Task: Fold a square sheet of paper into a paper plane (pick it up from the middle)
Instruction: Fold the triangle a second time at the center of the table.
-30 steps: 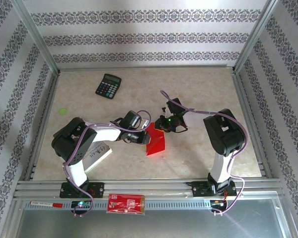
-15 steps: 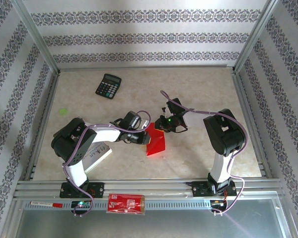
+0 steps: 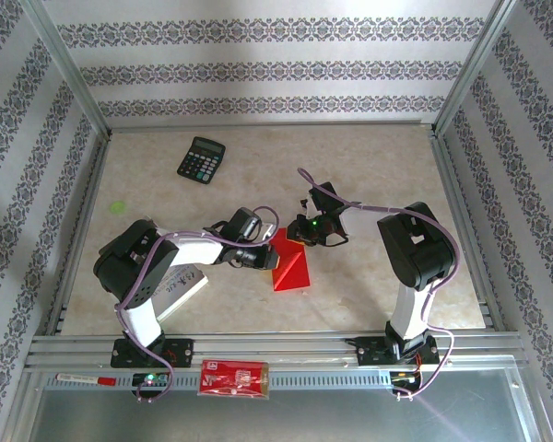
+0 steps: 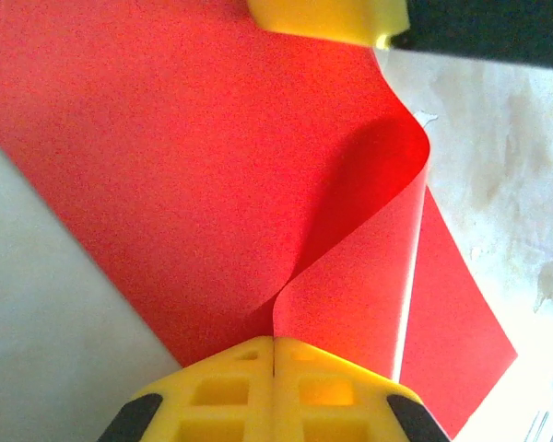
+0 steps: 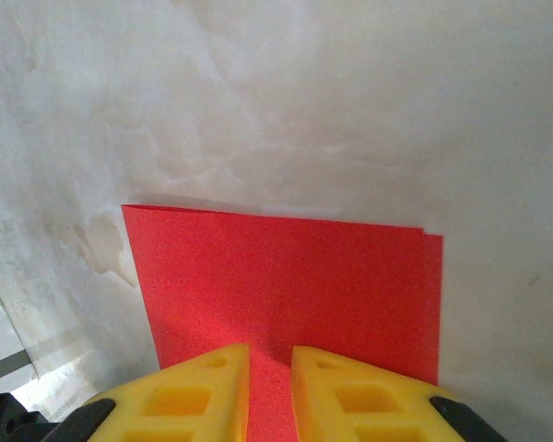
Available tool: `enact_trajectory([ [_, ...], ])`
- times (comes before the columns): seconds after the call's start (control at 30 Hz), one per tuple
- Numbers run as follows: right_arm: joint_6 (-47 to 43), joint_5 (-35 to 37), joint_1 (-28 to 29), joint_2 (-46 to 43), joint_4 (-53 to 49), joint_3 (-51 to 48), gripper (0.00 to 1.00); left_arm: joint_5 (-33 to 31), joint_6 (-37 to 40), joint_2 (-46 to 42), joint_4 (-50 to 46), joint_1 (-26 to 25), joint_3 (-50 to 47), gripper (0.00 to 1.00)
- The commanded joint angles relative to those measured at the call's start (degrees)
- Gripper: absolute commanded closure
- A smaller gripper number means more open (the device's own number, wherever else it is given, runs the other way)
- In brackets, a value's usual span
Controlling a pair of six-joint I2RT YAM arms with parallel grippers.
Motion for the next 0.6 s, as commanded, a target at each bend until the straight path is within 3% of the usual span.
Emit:
enact_trajectory([
  [0.0, -0.1, 2.2, 0.4, 2.0, -2.7, -1.8, 0.77, 0.5, -0.4, 0.1, -2.7, -0.8, -0.5, 1.0],
  [0.57, 0.1, 2.1, 0.6, 2.4, -2.4, -1.9, 0.77, 2.1, -0.4, 0.6, -2.3, -0.8, 2.2, 1.0],
])
